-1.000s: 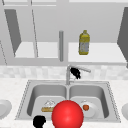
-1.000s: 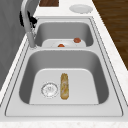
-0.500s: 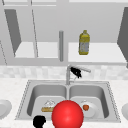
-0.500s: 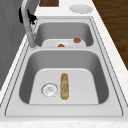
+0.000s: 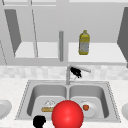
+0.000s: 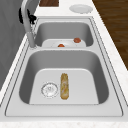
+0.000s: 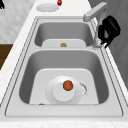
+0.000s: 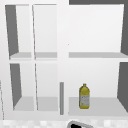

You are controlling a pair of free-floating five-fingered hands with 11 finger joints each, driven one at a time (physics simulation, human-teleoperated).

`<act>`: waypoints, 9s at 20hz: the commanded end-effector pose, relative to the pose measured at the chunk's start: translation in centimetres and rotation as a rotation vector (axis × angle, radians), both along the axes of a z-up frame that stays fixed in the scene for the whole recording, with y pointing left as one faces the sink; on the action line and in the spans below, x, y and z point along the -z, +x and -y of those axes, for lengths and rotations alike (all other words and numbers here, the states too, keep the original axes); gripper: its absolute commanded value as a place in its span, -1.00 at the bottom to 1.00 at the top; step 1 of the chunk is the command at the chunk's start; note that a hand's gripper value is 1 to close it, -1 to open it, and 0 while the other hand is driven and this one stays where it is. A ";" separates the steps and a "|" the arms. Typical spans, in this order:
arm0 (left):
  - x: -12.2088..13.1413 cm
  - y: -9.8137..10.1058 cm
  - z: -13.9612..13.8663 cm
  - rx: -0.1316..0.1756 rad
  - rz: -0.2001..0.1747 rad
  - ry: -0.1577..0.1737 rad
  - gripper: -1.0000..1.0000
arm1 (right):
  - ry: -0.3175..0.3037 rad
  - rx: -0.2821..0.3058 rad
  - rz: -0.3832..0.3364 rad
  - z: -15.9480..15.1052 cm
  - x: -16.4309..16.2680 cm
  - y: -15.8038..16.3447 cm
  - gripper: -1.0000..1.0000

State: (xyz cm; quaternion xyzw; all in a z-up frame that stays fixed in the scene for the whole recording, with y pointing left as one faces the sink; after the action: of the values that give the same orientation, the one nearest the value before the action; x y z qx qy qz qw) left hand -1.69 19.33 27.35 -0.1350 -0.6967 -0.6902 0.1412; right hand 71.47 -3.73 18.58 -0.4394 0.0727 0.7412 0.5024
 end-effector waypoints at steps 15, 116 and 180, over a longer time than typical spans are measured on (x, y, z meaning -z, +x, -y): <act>0.0 0.0 0.0 0.000 0.000 0.000 0.00 | 0.106 0.020 0.053 -1.5 1.0 -1.7 1.00; 0.0 0.0 0.0 0.000 0.000 0.000 0.00 | 1.171 -0.052 0.063 11.0 6.9 -4.6 -1.00; 0.0 0.0 0.0 0.000 0.000 0.000 0.00 | 0.569 0.436 0.413 1.6 5.0 -8.7 -1.00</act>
State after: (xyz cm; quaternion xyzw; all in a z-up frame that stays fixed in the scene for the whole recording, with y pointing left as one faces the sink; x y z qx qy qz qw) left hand -1.69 19.33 27.35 -0.1350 -0.6967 -0.6902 0.1412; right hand 62.71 -5.36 12.12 -0.4000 -0.1045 0.5091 0.7549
